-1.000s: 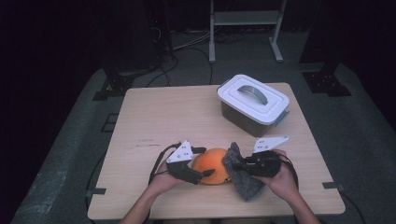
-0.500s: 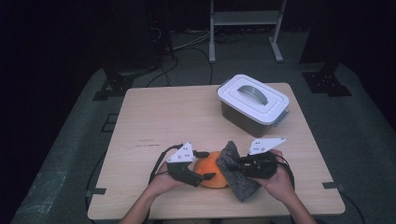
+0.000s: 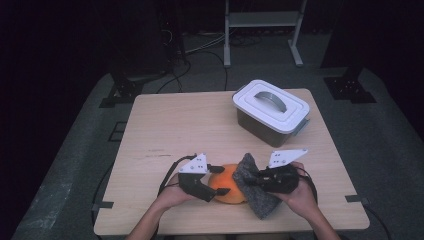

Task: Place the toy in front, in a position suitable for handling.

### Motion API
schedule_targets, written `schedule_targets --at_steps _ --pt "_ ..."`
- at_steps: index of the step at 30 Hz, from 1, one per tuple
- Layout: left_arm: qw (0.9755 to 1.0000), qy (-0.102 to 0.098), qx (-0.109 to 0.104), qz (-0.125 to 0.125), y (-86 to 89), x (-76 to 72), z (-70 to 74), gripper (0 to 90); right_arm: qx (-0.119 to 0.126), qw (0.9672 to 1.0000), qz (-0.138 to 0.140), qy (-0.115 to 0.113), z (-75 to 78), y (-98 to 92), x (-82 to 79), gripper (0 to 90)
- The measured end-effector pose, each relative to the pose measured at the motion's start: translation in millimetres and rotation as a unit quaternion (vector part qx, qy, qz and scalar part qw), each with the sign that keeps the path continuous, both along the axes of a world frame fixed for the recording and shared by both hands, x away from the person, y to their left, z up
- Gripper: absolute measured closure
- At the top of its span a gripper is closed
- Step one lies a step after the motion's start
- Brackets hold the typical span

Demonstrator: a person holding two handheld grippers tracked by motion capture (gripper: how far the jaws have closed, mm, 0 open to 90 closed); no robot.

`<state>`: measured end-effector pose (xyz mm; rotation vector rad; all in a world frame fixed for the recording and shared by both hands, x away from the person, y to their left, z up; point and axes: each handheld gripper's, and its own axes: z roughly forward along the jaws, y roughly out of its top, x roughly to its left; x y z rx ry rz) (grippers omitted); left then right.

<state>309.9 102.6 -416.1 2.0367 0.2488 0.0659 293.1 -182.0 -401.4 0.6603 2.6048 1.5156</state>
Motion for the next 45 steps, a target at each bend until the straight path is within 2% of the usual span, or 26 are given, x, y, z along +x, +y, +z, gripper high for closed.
schedule_targets --at_steps 1,2,4,5,6,7,9,14,16,20,22,24,28,29,31,33,34,37,39,42,44,45 --pt "0.9999 0.007 -0.005 0.013 -0.5 0.8 1.3 20.5 0.002 1.0 0.003 0.003 -1.8 2.2 -0.6 76.7" --pt "0.9998 0.005 0.0 0.018 -0.9 1.6 1.5 16.7 0.005 0.9999 0.011 0.008 -3.5 4.4 -1.0 76.7" --pt "0.9995 0.004 0.022 0.022 -3.3 2.3 -2.4 15.6 -0.003 0.9999 0.011 0.0 -2.4 5.2 -2.5 76.6" --pt "0.9995 0.004 0.025 0.019 -3.4 2.1 -4.9 16.4 -0.005 0.9999 0.01 -0.002 -2.1 4.0 -2.3 76.6" --pt "0.9995 0.001 0.026 0.017 -3.2 1.7 -6.0 22.1 -0.006 0.9999 0.008 -0.002 -2.9 1.8 -1.2 76.5" --pt "0.9995 -0.002 0.028 0.016 -2.9 1.8 -6.1 23.8 -0.006 1.0 0.006 0.0 -4.0 -0.6 0.2 76.5" --pt "0.9993 0.003 0.031 0.019 -0.6 3.3 -5.9 26.5 -0.004 1.0 0.0 0.006 -6.4 -6.0 3.5 76.5" --pt "0.9993 0.017 0.027 0.02 7.6 6.6 -7.8 29.0 -0.025 0.9984 -0.044 0.025 -14.8 -23.4 13.0 76.3" --pt "0.9992 0.02 0.027 0.021 9.0 7.4 -8.0 29.2 -0.022 0.9982 -0.049 0.026 -13.8 -25.2 12.8 76.3" --pt "0.9992 0.022 0.025 0.021 10.9 8.8 -8.7 29.3 -0.002 0.9995 -0.03 0.006 -3.9 -14.5 5.2 76.1" --pt "0.9991 0.023 0.027 0.023 12.0 9.0 -8.8 29.3 -0.013 0.9996 -0.025 0.003 -5.4 -10.1 4.1 76.0" --pt "0.9991 0.027 0.024 0.025 13.1 9.4 -9.4 29.2 -0.008 0.9996 -0.025 0.014 -8.9 -11.2 6.3 75.9" --pt "0.999 0.029 0.022 0.025 13.6 9.9 -9.6 29.0 -0.017 0.9985 -0.04 0.034 -15.0 -19.7 12.1 75.7" --pt "0.999 0.03 0.022 0.025 12.9 9.4 -9.4 28.8 -0.017 0.9984 -0.043 0.033 -14.4 -20.6 12.0 75.8" --pt "0.9991 0.028 0.023 0.023 11.8 8.6 -9.4 28.6 -0.005 0.9988 -0.043 0.02 -7.7 -19.6 8.7 76.0" --pt "0.9992 0.026 0.023 0.019 10.3 7.6 -9.3 28.3 0.023 0.9992 -0.03 0.009 1.1 -15.6 4.5 76.0" --pt "0.9992 0.025 0.024 0.018 9.7 7.3 -8.8 27.9 0.025 0.9994 -0.024 0.005 3.9 -12.3 2.8 75.9" --pt "0.9992 0.03 0.023 0.011 8.4 6.5 -7.4 24.5 -0.012 0.9999 -0.01 0.004 -3.0 -2.0 1.9 75.6" --pt "0.9993 0.026 0.027 0.005 6.6 4.6 -5.7 20.2 -0.016 0.9997 0.003 0.016 -9.7 -0.4 2.9 75.5" --pt "0.9991 0.026 0.033 0.005 6.0 3.5 -1.4 16.5 -0.021 0.9995 0.012 0.018 -10.1 -4.0 3.0 75.3" --pt "0.9985 0.031 0.043 0.014 6.7 5.4 -1.5 12.8 -0.02 0.9994 0.013 0.023 -11.0 -5.1 3.1 75.4" --pt "0.9978 0.04 0.049 0.018 7.3 7.1 -3.0 11.6 -0.02 0.9994 0.013 0.023 -11.0 -5.8 3.6 75.3"
